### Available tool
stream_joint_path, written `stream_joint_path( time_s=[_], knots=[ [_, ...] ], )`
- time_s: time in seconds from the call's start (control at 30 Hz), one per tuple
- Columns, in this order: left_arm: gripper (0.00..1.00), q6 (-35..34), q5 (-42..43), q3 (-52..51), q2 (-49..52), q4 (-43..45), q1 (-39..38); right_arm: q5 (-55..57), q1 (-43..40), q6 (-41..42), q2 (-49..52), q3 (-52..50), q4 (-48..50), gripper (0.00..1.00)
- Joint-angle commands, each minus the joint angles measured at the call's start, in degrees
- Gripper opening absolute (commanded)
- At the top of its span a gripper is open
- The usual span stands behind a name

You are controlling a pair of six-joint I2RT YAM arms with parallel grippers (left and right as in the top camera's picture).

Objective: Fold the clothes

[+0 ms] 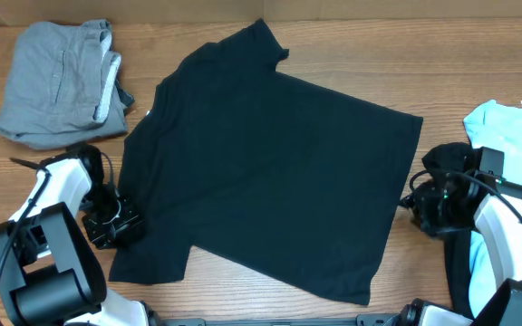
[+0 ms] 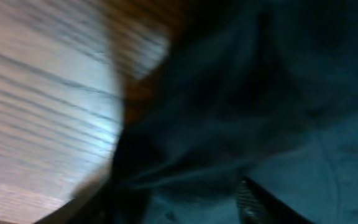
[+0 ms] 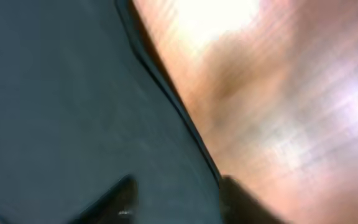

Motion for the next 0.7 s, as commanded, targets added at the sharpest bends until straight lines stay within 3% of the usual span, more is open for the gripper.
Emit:
stream_joint_path(
  time_s=[0.0, 0.07, 0.17, 0.4, 0.67],
  knots=[
    [0.67, 2.2, 3.1, 0.5, 0.3, 0.1, -0.9, -3.1, 0.0, 0.8, -0.1, -1.3, 6.1, 0.17],
    [0.69, 4.5, 6.3, 0.8, 0.2, -0.2, -0.9, -7.6, 0.1, 0.7, 0.0, -1.3, 9.4, 0.12],
    [0.72, 7.0, 10.4, 2.7, -0.6, -2.1, -0.9, -10.9, 0.8, 0.8, 0.2, -1.3, 13.2, 0.17],
    [0.77, 10.0, 14.1, 10.1, -6.8, -7.0, -2.6, -14.2, 2.0, 3.8, 2.1, -1.3, 27.3, 0.14],
    [0.79, 14.9, 17.6, 16.1, -13.1, -7.1, -10.7, -13.3, 3.7, 9.0, 18.6, 2.8, 37.4, 0.13]
  ],
)
